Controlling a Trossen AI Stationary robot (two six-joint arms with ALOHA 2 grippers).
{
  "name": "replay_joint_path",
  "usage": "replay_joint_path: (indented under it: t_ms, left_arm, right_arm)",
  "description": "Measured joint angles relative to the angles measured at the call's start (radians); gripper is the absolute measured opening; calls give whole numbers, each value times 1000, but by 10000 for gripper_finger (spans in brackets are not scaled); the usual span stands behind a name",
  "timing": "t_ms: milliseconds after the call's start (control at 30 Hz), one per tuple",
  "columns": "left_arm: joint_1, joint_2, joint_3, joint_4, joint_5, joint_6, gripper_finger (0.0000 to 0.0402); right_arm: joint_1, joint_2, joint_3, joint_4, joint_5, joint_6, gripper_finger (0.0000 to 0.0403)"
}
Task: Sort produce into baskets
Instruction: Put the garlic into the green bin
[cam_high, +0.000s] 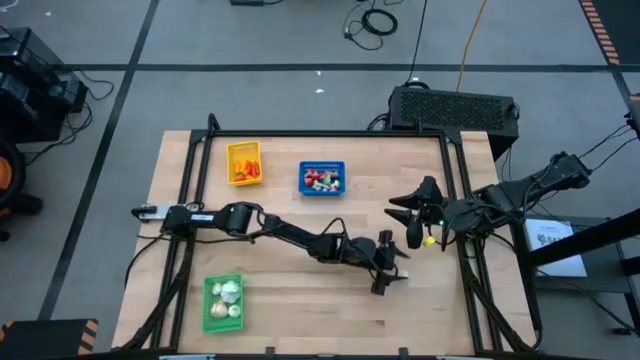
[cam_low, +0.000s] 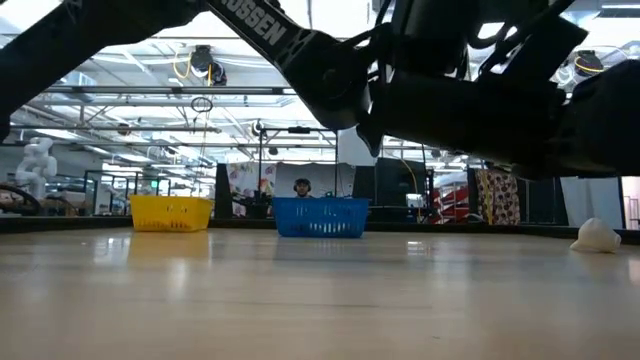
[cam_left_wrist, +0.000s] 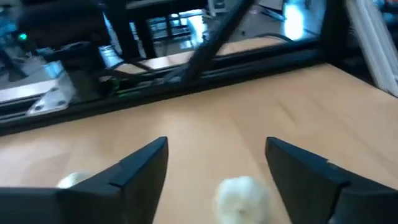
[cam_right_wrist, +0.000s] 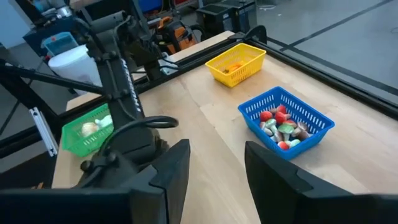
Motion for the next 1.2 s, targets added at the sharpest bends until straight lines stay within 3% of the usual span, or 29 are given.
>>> replay_joint_path:
  t_ms: [200,300,467,867,1000,1200]
  left_arm:
    - [-3,28,15,37,-3,-50,337]
    - [-11,97,84,32,-6,-50,352]
    - [-13,174,181,26,-14,-51,354]
    - [-11,173,187,-141,-14,-56,354]
    - [-11,173,188,-145,-14,-56,331]
    - [-13,173,188,-151,-5,-56,260]
  right_arm:
    - [-2,0,0,4,52,-19,146]
    - [-4,0,0,13,55,-28,146]
    - [-3,0,0,12,49,-32,146]
    - [-3,0,0,-35,42,-8,146]
    - [-3,0,0,-23,45,-3,146]
    - [-3,0,0,-7,48,-9,146]
